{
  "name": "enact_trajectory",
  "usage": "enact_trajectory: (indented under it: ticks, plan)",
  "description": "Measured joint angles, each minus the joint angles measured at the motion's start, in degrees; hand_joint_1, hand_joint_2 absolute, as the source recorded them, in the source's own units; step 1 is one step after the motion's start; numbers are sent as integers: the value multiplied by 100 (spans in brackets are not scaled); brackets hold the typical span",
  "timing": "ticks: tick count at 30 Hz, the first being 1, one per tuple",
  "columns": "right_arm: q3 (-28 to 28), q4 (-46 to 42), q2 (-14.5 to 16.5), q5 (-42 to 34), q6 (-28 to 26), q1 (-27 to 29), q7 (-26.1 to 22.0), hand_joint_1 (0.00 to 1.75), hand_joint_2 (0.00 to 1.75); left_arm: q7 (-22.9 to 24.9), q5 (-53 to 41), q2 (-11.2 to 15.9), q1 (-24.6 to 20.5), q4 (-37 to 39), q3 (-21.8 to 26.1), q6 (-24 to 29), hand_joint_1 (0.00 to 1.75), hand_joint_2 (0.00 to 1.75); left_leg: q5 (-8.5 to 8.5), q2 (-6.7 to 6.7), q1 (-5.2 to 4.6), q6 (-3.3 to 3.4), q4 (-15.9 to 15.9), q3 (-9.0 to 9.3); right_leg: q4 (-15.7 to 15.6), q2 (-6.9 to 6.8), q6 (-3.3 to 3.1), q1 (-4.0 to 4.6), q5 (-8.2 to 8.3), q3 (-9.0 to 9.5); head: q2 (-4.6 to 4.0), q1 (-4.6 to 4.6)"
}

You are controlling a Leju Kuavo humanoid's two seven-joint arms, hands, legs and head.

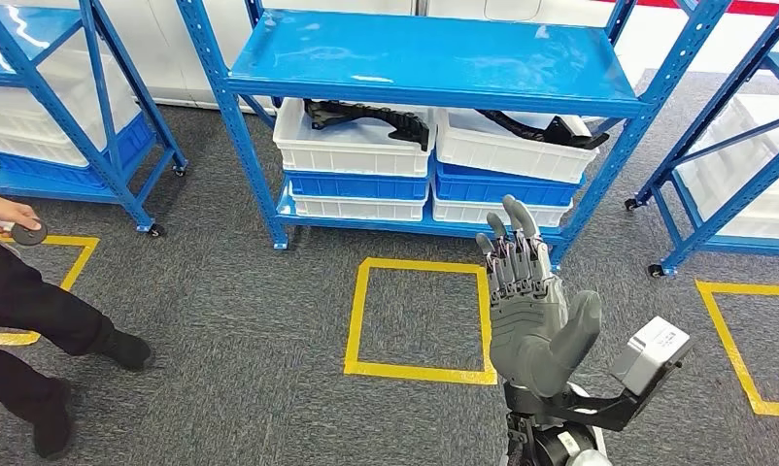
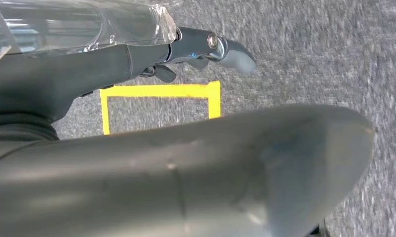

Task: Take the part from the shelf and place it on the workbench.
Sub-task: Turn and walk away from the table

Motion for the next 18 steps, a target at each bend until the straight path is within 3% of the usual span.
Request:
enact_trajectory:
  ticks: [1, 2, 3, 5, 7, 10, 12, 15, 16, 17, 18]
  plan:
    - [-1, 0, -1, -1, 0, 4, 0, 0, 0, 0, 0, -2, 5, 0, 0, -3, 0, 0, -58, -9, -14, 15, 0, 64, 113, 0, -10, 20, -158, -184, 0, 1]
    - [-2, 0, -2, -1, 0, 7, 0, 0, 0, 0, 1, -4, 9, 0, 0, -6, 0, 0, -120, -21, -29, 24, 0, 141, 38, 0, -28, 39, -193, -276, 0, 3]
    - [-3, 0, -3, -1, -2, 9, 0, 0, 0, -1, 5, -5, 10, 0, 0, -6, 0, 0, -185, -33, -45, 28, -1, 230, -205, 0, -55, 57, -61, -287, 0, 5]
    - [-8, 3, -4, 19, -81, 21, 25, 0, 0, -3, 40, -10, 5, 0, 1, -6, 0, 0, -319, -52, -76, 22, 2, 372, -929, 3, -149, 108, 601, -204, 0, 7]
    - [-20, 8, -4, 77, -292, 43, 120, 0, 0, -6, 87, -24, -1, 0, 2, 3, 0, 0, -434, -75, -101, -22, -15, 452, -1377, 9, -226, 159, 1081, -135, 0, 11]
    - [-66, 14, -11, 181, -625, 78, 284, 0, 0, -20, 120, -35, -3, 0, 4, 14, 0, 0, -481, -80, -118, -118, 39, 572, -1505, 15, -310, 142, 1158, 11, 0, 22]
    - [-132, 55, -8, 381, -959, 131, 547, 0, 0, -40, 161, -32, -24, 0, 10, -26, 0, 0, -600, -58, -101, -177, 355, 473, -1542, 0, -369, 105, 1137, 132, 0, 9]
    - [-514, 424, 26, 1127, -1293, 361, 1191, 0, 131, -62, 180, -32, -41, 0, 15, -145, 0, 131, -986, -42, -9, -278, 1346, -179, -1549, -8, -389, 93, 1042, 208, 0, -8]
    - [-704, 651, 36, 1417, -1318, 443, 1347, 0, 175, -72, 176, -32, -32, 0, 15, -175, 0, 175, -1037, -39, 19, -306, 1523, -360, -1548, -3, -379, 87, 1005, 237, 0, -8]
    - [-903, 912, 39, 1694, -1333, 507, 1451, 0, 175, -85, 173, -32, -20, 0, 15, -201, 0, 175, -962, -36, 41, -332, 1494, -446, -1548, 3, -362, 76, 965, 278, 0, -8]
    - [-1085, 1207, 36, 1919, -1339, 550, 1479, 0, 175, -99, 173, -32, -10, 0, 15, -223, 0, 175, -745, -33, 59, -357, 1238, -427, -1548, 10, -340, 61, 922, 333, 0, -8]
